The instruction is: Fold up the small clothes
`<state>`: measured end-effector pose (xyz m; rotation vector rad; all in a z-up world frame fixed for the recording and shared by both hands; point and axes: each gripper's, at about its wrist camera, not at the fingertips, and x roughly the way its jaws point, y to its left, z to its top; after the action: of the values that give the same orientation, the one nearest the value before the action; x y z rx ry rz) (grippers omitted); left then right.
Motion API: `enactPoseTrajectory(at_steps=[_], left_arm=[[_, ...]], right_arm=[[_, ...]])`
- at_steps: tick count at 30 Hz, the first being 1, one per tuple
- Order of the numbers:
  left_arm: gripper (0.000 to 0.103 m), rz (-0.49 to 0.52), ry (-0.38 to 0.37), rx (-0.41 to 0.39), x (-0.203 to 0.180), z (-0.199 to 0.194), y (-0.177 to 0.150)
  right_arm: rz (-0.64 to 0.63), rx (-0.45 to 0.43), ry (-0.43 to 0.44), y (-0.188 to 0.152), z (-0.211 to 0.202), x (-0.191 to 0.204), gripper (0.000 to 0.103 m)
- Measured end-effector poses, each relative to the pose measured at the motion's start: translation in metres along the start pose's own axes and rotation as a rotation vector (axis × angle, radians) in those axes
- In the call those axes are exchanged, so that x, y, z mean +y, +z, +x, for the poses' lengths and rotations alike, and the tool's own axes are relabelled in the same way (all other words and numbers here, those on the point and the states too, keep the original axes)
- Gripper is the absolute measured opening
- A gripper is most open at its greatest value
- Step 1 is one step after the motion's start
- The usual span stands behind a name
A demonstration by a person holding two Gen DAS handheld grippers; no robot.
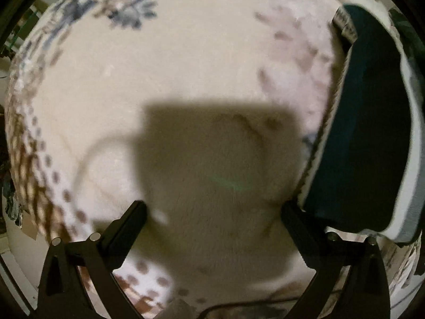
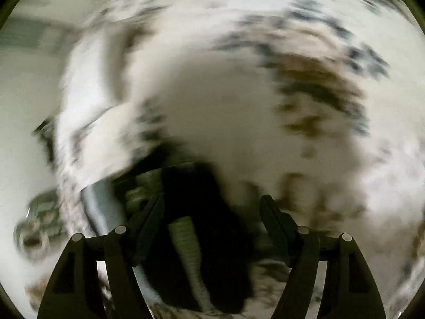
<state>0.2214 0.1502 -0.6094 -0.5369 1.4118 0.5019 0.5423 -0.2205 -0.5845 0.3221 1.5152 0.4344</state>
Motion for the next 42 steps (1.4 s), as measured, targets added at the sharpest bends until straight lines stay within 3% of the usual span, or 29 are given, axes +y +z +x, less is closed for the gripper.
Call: enactPoseTrajectory(at_steps=[3,4,5,6,9,11,13,15,16,19,22,23,26,27,29,30,31,32,33,36,38,40,42], left_arm=[[0.103,0.010,0.025,-0.061,0.002,-0.026,0.005],[0.103,0.010,0.029,-0.076,0.002,-0.033,0.009],[0.103,0.009,0.028,-0.091,0.002,-0.039,0.012],[0.103,0.006,0.025,-0.106,0.002,-0.046,0.017],[0.103,0.014,0.002,-0.155,-0.004,-0.063,0.041],[0.103,0.028,-0.019,-0.186,-0.013,-0.070,0.057],[0.103,0.041,-0.036,-0.199,-0.029,-0.074,0.069],[0.103,0.046,-0.065,-0.199,-0.033,-0.074,0.071],[0.103,0.043,-0.084,-0.198,-0.037,-0.076,0.069],[0.103,0.024,-0.112,-0.178,-0.045,-0.081,0.047],[0.103,-0.031,-0.175,-0.084,-0.036,-0.063,0.025],[0.103,-0.062,-0.214,-0.052,-0.033,-0.057,0.019],[0.102,-0.246,-0.449,0.013,-0.018,-0.031,0.002],[0.097,-0.299,-0.515,0.025,-0.015,-0.022,0.000],[0.068,-0.420,-0.615,0.081,-0.014,0.002,-0.004],[0.042,-0.452,-0.641,0.095,-0.014,0.008,-0.004],[0.025,-0.477,-0.660,0.097,-0.015,0.011,-0.005],[0.023,-0.487,-0.657,0.083,-0.017,0.008,-0.004],[0.019,-0.483,-0.654,0.068,-0.018,0.001,-0.004],[0.017,-0.447,-0.647,0.031,-0.020,-0.023,-0.005],[0.018,-0.413,-0.624,0.056,-0.020,-0.022,-0.009],[0.023,-0.412,-0.617,0.098,-0.016,-0.017,-0.007],[0.029,-0.414,-0.617,0.115,-0.009,-0.023,-0.004]], right_arm=[[-0.146,0.090,0.011,-0.004,0.029,0.038,0.074],[-0.180,0.085,-0.039,-0.004,0.039,0.046,0.064],[-0.176,0.056,-0.090,-0.002,0.045,0.047,0.013],[-0.142,0.044,-0.109,0.007,0.051,0.042,0.004],[0.057,-0.021,-0.122,0.037,0.052,0.005,0.004],[0.103,0.010,-0.082,0.048,0.056,-0.004,0.004],[0.123,0.046,-0.062,0.046,0.052,-0.008,0.018],[0.131,0.059,-0.065,0.028,0.033,-0.015,0.054],[0.146,0.075,-0.051,0.021,0.033,-0.016,0.058],[0.189,0.171,-0.021,-0.029,0.035,-0.029,0.058],[0.281,0.269,0.024,-0.080,0.049,-0.052,0.058],[0.302,0.286,0.038,-0.089,0.052,-0.057,0.059],[0.403,0.319,0.149,-0.121,0.068,-0.074,0.059],[0.442,0.327,0.202,-0.130,0.074,-0.078,0.059],[0.491,0.328,0.291,-0.141,0.081,-0.080,0.057],[0.496,0.310,0.292,-0.143,0.081,-0.079,0.039],[0.477,0.272,0.268,-0.145,0.075,-0.076,0.024],[0.460,0.248,0.245,-0.146,0.068,-0.073,0.012],[0.457,0.218,0.231,-0.147,0.060,-0.071,0.011],[0.425,0.161,0.173,-0.149,0.037,-0.067,0.010],[0.386,0.221,0.123,-0.150,0.046,-0.067,0.011],[0.355,0.299,0.061,-0.149,0.059,-0.068,0.019],[0.339,0.304,0.076,-0.139,0.055,-0.066,0.033]])
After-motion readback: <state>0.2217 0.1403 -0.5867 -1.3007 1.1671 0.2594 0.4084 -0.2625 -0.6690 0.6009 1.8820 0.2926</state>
